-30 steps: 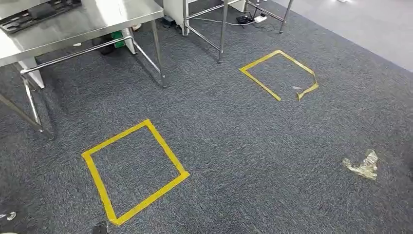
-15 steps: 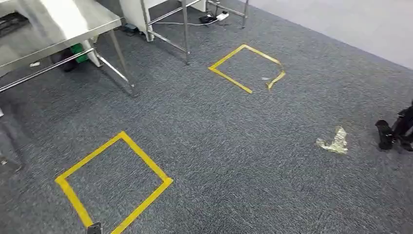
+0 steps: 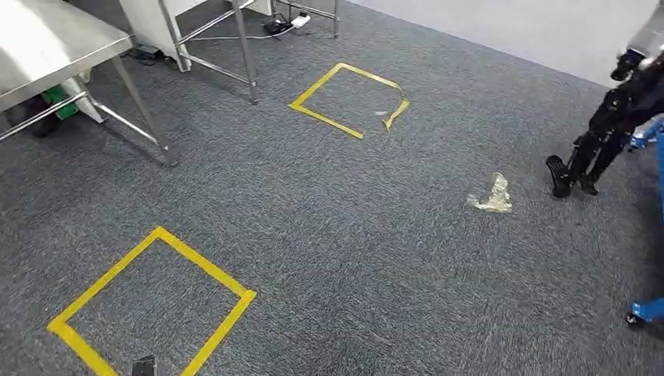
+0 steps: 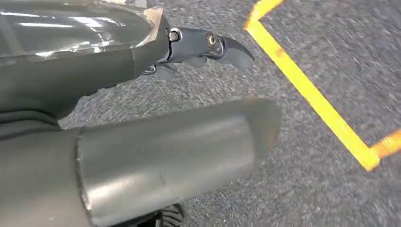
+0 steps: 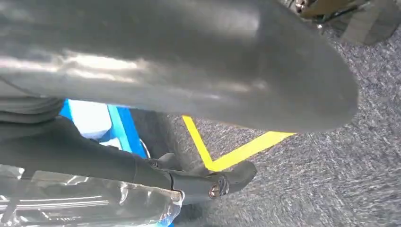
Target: Take the parts from the cabinet and place them on the table.
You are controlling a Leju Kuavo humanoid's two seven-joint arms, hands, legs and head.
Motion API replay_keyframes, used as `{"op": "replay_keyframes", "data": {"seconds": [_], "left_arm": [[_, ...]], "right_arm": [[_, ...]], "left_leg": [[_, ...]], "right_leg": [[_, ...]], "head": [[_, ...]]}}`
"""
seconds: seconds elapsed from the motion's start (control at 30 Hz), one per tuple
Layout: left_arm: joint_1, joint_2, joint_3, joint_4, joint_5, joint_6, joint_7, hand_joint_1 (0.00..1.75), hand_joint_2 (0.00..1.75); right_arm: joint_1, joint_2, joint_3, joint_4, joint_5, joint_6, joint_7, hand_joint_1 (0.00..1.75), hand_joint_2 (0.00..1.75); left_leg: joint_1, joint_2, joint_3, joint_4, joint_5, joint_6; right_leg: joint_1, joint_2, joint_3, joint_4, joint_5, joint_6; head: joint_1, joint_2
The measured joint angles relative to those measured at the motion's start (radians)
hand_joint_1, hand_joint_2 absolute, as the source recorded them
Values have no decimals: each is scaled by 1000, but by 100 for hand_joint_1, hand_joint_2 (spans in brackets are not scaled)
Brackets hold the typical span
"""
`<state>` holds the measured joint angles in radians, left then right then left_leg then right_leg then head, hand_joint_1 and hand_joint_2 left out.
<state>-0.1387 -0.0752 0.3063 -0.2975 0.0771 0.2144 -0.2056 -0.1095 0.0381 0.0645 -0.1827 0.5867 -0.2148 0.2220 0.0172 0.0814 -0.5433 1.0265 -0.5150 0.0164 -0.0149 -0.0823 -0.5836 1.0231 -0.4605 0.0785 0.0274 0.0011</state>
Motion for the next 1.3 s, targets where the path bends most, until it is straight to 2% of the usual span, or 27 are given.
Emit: {"op": "replay_keyframes", "data": {"seconds": [0.03,0.13,0.17,0.2,0.23,0.3,0.33,0.37,0.43,0.47,0.5,0.63,0.67,0.7,0.73,0.8,0.83,0.87,0.93,0.97,1.0,1.03,1.13,1.17,1.2,1.23,1.3], "left_arm": [[1,2,2,0,0,0,-3,0,0],[1,7,5,0,2,0,-6,0,0],[1,12,5,0,2,-1,-8,0,0],[3,14,5,0,0,-4,-11,0,0],[7,15,5,1,-5,-7,-14,0,0],[21,20,6,3,-13,-10,-18,0,0],[26,22,11,5,-13,-4,-20,0,0],[31,23,17,7,-13,-1,-22,0,0],[35,25,27,8,-13,10,-25,0,0],[35,25,33,8,-11,14,-29,0,0],[35,24,39,10,-9,18,-33,0,0],[34,15,64,10,3,28,-44,0,0],[30,11,70,10,5,30,-45,0,0],[30,10,76,10,9,34,-47,0,0],[30,10,81,10,10,40,-47,0,0],[30,5,94,10,14,53,-47,0,0],[29,1,99,10,18,60,-46,0,0],[25,-3,106,10,23,68,-43,0,0],[14,-13,113,10,24,83,-38,0,0],[8,-19,117,10,24,89,-36,0,0],[3,-23,120,10,24,93,-34,0,0],[0,-26,122,10,24,97,-33,0,0],[-8,-35,127,9,24,101,-31,0,0],[-11,-37,127,9,24,101,-31,0,0],[-14,-36,129,9,24,101,-31,0,0],[-15,-37,130,9,24,101,-31,0,0],[-12,-37,131,9,24,101,-30,0,0]], "right_arm": [[-3,-1,-1,0,2,3,4,0,0],[-3,-6,-5,0,3,11,10,0,0],[-1,-6,-6,0,3,13,11,0,0],[-2,-7,-6,0,6,16,11,0,0],[-6,-9,-7,0,8,18,11,0,0],[-11,-8,-7,0,21,29,14,0,0],[-11,-7,-7,0,27,37,16,0,0],[-11,-6,-7,0,34,43,22,0,0],[-16,-4,-6,0,50,58,28,0,0],[-21,-2,-6,0,56,62,29,0,0],[-30,-1,-5,0,63,68,29,0,0],[-42,2,2,0,85,86,34,0,0],[-43,3,5,0,90,92,38,0,0],[-47,7,8,0,97,93,39,0,0],[-54,10,12,0,103,97,39,0,0],[-64,12,20,0,113,105,39,0,0],[-65,12,23,0,116,110,39,0,0],[-63,13,27,0,119,112,40,0,0],[-64,14,29,0,120,114,40,0,0],[-67,14,30,0,121,114,40,0,0],[-70,15,32,0,122,114,39,0,0],[-75,17,35,0,122,114,38,0,0],[-74,17,36,0,122,114,38,0,0],[-73,17,36,0,122,114,38,0,0],[-72,19,37,0,122,114,38,0,0],[-74,18,37,0,122,114,39,0,0],[-76,20,37,0,122,114,38,0,0]], "left_leg": [[1,7,5,-1,-1,-7],[3,35,19,-13,-4,-25],[10,8,12,1,-17,-29],[10,-38,-6,47,-51,-28],[10,-64,-39,120,-91,-27],[10,-84,-121,284,-156,-29],[10,-85,-141,312,-152,-28],[10,-85,-136,287,-122,-28],[15,-92,-72,138,-25,-28],[23,-124,-34,47,17,-31],[26,-176,-22,20,-5,-31],[12,-134,-16,16,5,1],[15,-119,-13,10,12,13],[12,-112,-11,6,11,22],[10,-96,-12,7,11,24],[4,-66,-13,7,9,27],[2,-52,-13,7,8,28],[2,-42,-11,7,7,28],[2,-21,-8,7,5,25],[2,-13,-4,7,3,22],[-3,-4,-1,7,0,17],[-7,3,1,6,-5,9],[-6,33,15,-5,-6,-6],[-1,22,12,0,-13,-15],[0,-25,2,23,-32,-17],[2,-60,-26,89,-73,-16],[2,-82,-106,252,-144,-18]], "right_leg": [[3,17,-3,0,2,-13],[5,47,-3,-5,6,-33],[-18,59,0,-11,9,-41],[-16,66,2,-11,10,-54],[-14,74,2,-11,9,-61],[-8,102,1,-11,9,-63],[-7,117,3,-10,9,-63],[-6,130,5,-9,8,-62],[-9,157,9,-7,8,-61],[-8,170,7,-2,5,-56],[0,179,-2,8,3,-49],[-4,219,-25,-4,15,-20],[-8,183,-27,13,9,-19],[-3,134,-47,50,-10,-22],[-1,110,-86,121,-43,-25],[-2,95,-166,279,-98,-26],[-2,93,-188,324,-106,-22],[-2,92,-181,311,-96,-16],[-2,77,-93,149,-33,-1],[-1,47,-38,51,-3,2],[4,1,-17,7,1,-11],[15,3,-10,1,7,-19],[20,40,-26,2,10,-38],[-4,52,-10,-7,17,-50],[-4,63,-9,-7,17,-53],[-5,71,-9,-7,18,-67],[0,95,-10,-7,17,-71]], "head": [[-3,0],[-3,0],[-8,0],[-12,0],[-13,0],[-14,0],[-14,0],[-13,0],[-14,0],[-14,0],[-14,0],[-11,0],[-12,0],[-7,0],[-3,0],[-4,0],[-4,0],[-5,0],[-4,0],[-3,0],[-3,0],[-5,0],[-5,0],[-8,0],[-11,0],[-14,0],[-13,0]]}}
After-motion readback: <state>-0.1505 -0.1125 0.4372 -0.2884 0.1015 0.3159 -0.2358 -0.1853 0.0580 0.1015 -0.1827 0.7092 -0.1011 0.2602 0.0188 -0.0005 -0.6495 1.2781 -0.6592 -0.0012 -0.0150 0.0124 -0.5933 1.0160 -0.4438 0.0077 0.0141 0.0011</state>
